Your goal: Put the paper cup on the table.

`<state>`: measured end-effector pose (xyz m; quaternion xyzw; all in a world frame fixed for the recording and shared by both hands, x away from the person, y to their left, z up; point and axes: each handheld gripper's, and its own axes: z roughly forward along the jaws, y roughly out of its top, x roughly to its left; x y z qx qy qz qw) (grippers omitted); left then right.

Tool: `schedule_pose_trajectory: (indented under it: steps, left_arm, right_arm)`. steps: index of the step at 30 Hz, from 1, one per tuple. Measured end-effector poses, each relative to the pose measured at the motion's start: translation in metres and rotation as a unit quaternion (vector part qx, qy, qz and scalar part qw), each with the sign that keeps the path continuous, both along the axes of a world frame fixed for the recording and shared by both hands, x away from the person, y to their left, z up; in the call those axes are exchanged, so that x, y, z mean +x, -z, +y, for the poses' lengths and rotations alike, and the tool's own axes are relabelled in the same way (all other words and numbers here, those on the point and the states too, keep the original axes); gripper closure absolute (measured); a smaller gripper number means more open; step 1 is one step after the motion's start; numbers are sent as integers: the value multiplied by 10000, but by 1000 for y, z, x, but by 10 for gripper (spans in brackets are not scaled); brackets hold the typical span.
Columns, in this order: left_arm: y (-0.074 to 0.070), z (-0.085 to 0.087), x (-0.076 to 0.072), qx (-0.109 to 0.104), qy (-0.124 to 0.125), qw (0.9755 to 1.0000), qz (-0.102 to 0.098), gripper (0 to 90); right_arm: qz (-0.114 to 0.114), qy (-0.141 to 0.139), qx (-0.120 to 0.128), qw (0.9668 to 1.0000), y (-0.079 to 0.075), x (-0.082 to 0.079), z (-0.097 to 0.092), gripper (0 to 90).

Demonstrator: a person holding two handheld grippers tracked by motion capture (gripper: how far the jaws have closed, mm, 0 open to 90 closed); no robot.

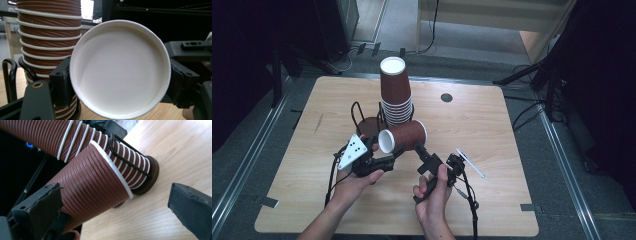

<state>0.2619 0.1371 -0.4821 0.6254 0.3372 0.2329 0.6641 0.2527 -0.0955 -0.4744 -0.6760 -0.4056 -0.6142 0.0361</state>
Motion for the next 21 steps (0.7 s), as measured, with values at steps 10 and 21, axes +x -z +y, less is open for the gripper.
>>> schedule_pose_trajectory:
  steps: [10,21]
  left_arm:
    - [6,-6,-1,-34,11,10000,-66,235]
    - [10,-12,-4,-12,102,9996,-269,234]
  right_arm:
    - [814,199,1509,9850,4,2,-2,0]
    - [1523,264,2732,9495,9,10,4,0]
